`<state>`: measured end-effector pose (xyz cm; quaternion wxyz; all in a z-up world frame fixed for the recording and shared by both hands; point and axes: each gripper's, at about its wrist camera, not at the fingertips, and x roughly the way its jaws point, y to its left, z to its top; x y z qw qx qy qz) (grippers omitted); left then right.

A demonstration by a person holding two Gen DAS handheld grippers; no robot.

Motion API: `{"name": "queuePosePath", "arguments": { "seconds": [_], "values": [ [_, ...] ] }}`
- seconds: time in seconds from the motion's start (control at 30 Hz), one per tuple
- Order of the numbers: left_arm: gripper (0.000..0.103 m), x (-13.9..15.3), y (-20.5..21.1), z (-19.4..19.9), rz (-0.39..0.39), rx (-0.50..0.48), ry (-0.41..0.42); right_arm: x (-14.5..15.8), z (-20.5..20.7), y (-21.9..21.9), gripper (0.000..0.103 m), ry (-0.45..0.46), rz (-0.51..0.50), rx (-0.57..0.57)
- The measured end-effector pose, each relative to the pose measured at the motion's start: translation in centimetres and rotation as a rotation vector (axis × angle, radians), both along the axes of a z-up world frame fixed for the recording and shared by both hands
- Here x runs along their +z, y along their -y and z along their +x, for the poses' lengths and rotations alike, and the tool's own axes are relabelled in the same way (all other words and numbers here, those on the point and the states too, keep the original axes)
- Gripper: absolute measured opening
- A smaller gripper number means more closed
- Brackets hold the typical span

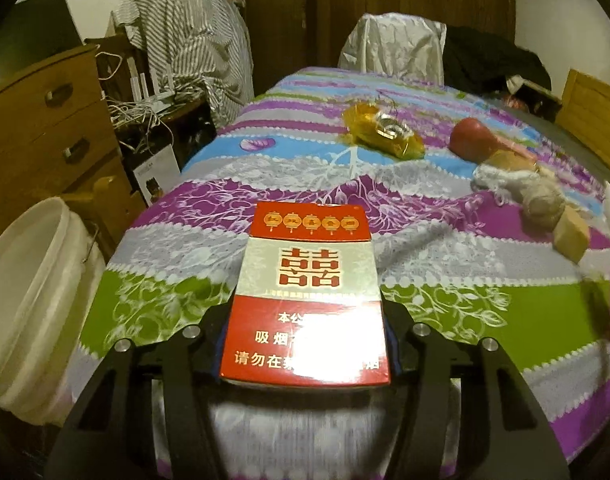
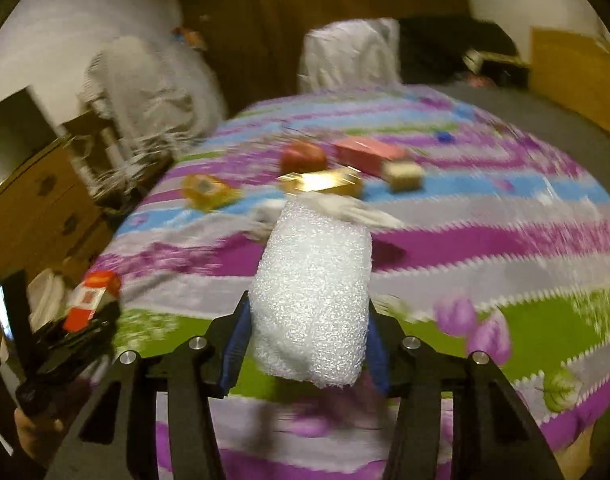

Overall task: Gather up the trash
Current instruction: 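Carry the cigarette pack and white foam over the white bucket with both tools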

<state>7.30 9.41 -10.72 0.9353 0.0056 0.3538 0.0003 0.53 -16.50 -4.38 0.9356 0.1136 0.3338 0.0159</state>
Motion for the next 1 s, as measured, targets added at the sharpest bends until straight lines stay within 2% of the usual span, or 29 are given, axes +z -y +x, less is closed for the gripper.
{"name": "queuePosePath", "arguments": {
  "seconds": [0.1,0.23,0.63,0.83,1.0],
  "values": [
    [0.054,0.9,-0.7,-1.2,-0.026,0.024,0.025,1.5,-0.2,-2.9,0.052,0.030,-0.031,0.086],
    [0.054,3.4,-2.3,-3.1,-0.054,0.055,0.101,2.9,0.0,-6.0,0.052,0.039,-0.026,0.175],
    [0.054,7.9,-6.2,-5.2,-0.006,0.168,0.306,6.8,2.3,-15.1,0.052,0.079,-0.018,0.356],
    [0.054,8.2,-7.3,-5.0,0.041,0.186,0.385,8.5,4.8,-19.4,0.052,0.098,0.021,0.429],
    [0.054,7.6,-8.6,-4.0,0.028,0.208,0.376,9.1,7.4,-22.4,0.052,0.108,0.043,0.491]
  ]
}}
